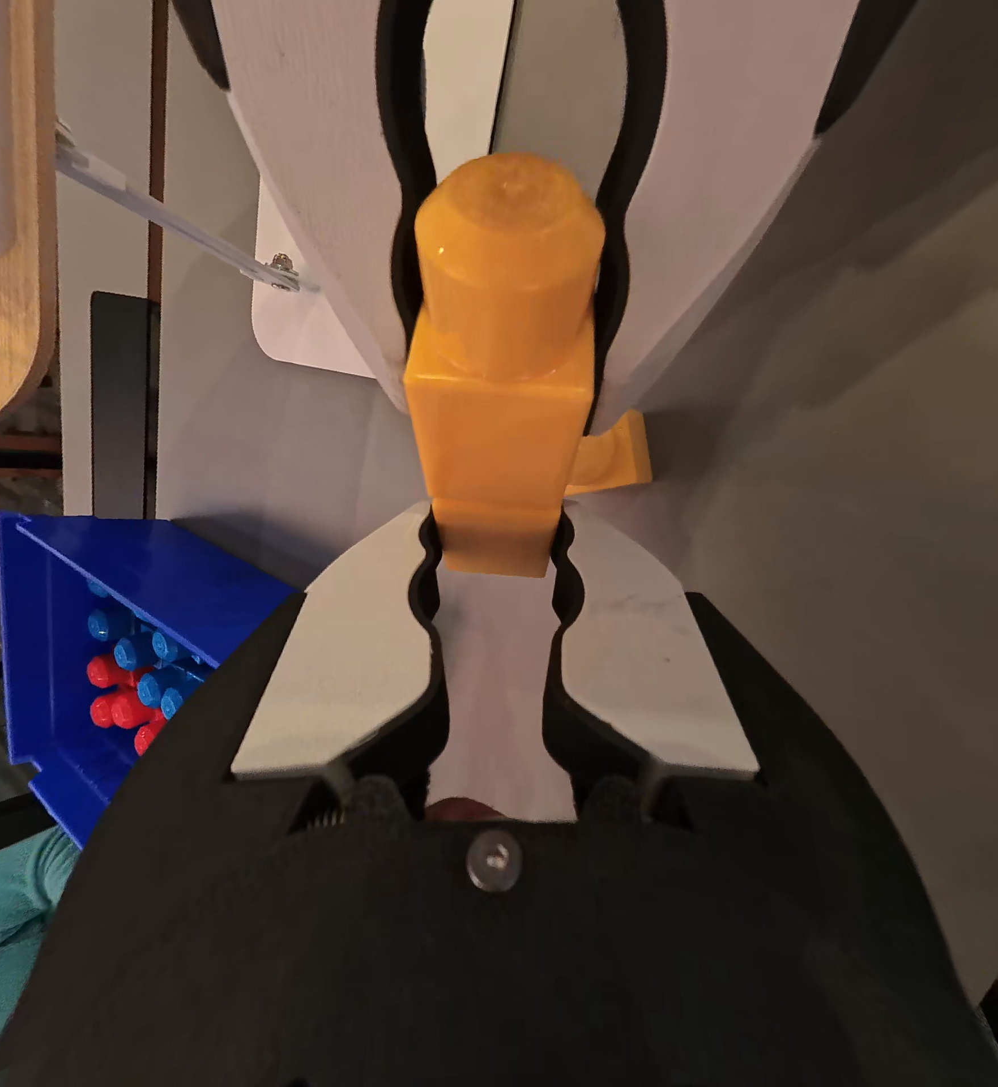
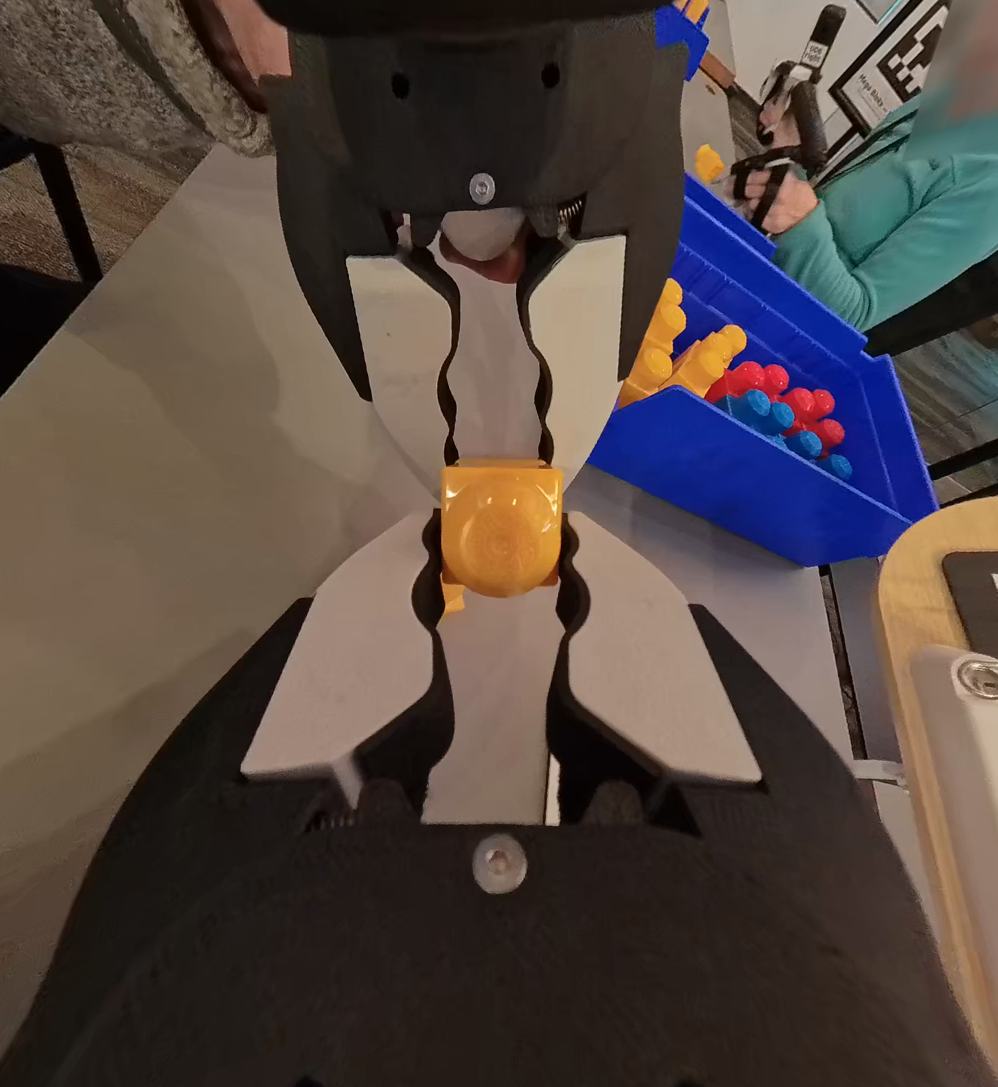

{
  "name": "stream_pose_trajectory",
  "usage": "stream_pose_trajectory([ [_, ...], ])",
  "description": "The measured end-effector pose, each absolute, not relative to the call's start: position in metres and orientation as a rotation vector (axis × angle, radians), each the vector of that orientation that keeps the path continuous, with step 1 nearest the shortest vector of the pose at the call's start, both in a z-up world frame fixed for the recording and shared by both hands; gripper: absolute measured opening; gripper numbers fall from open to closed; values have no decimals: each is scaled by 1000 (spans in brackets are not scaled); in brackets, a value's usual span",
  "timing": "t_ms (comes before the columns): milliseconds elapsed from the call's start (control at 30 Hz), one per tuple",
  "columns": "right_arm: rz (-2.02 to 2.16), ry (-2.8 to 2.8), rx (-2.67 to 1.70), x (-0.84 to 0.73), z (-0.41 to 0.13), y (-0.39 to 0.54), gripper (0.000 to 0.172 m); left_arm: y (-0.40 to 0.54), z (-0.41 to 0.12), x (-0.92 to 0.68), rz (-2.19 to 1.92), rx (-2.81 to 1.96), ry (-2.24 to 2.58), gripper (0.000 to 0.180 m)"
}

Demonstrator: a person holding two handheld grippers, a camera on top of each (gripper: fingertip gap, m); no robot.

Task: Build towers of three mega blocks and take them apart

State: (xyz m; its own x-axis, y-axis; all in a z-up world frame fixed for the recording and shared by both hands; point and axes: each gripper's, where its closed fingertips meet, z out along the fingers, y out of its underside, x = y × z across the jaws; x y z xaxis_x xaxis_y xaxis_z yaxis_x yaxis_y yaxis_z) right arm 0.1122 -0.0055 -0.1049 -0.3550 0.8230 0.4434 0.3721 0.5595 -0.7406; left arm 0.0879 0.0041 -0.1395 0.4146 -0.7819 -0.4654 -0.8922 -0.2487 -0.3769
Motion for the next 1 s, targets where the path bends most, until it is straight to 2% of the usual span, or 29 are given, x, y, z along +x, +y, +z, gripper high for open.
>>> stream_pose_trajectory([
  [367,701,-1962,-919,115,-105,-9,37,0,-136,93,149,-2062,1427,35],
  [1000,746,-1918,-958,115,-104,-2,37,2,-123,92,244,-2024,1393,35],
])
